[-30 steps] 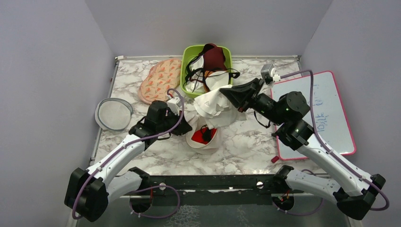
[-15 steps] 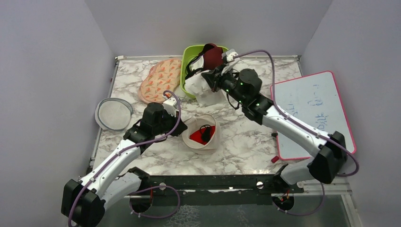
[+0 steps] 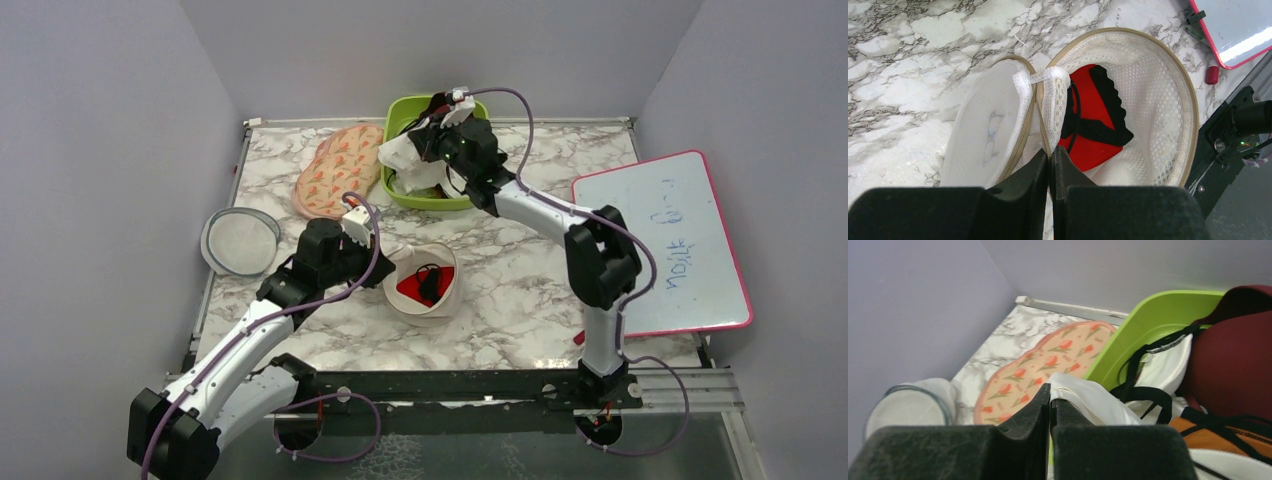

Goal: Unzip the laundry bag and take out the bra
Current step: Place the bra in the bin.

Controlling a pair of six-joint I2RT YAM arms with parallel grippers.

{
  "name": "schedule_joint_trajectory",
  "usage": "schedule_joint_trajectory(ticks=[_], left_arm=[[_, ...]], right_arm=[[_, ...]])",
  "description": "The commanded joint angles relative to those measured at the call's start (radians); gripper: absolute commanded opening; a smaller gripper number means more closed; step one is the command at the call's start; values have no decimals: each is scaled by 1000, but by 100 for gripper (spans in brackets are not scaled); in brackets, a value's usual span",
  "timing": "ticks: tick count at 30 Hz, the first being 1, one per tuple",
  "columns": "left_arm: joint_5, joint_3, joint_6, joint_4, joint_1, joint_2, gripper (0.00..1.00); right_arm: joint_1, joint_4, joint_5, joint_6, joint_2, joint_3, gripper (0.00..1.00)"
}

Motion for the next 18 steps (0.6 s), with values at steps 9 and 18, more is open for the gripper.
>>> schedule_joint_trajectory(ticks=[9,18], left_arm=[[-25,20,17,37,-5,2,0],[-17,20,15,38,-5,25,0]], right_arm=[[-86,-72,-183,19,314,289,1],[-97,-232,-172,-66,222,227,25]])
